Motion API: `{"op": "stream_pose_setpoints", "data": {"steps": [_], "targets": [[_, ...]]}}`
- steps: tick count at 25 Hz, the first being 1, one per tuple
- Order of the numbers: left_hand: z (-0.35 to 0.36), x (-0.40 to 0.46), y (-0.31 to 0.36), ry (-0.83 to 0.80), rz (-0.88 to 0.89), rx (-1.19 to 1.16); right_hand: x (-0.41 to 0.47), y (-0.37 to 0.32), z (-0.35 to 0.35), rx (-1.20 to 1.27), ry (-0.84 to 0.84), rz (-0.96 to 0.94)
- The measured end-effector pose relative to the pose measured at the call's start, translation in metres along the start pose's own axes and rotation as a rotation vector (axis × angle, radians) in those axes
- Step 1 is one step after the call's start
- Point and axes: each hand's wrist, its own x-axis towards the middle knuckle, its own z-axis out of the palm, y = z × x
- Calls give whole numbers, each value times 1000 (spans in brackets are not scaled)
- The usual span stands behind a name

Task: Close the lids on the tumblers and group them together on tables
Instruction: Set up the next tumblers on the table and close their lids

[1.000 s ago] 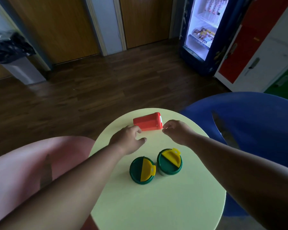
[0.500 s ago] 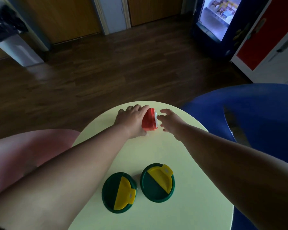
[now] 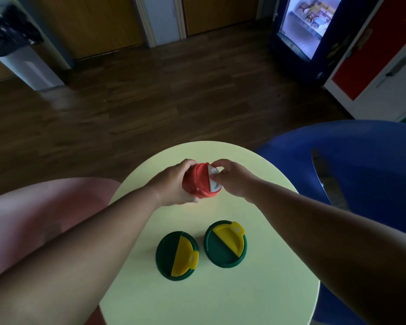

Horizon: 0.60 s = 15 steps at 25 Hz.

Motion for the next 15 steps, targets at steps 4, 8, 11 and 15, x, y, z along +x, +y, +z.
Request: {"op": "stream_pose_setpoints", "data": {"steps": [4,8,11,15], "targets": [[0,-32,-19,-38,-28,-184,-21,-22,19,-229,-3,-81],[7,-52,-27,32,-22,-130,-35,-36,30,-320,-13,-96],[12,-58,-31,-12,-55,-182,-43,-37,33,-374,-14,-82],[16,-61,-25,-72,-71,-224,-52,-30,37,-391,17,-77]]}}
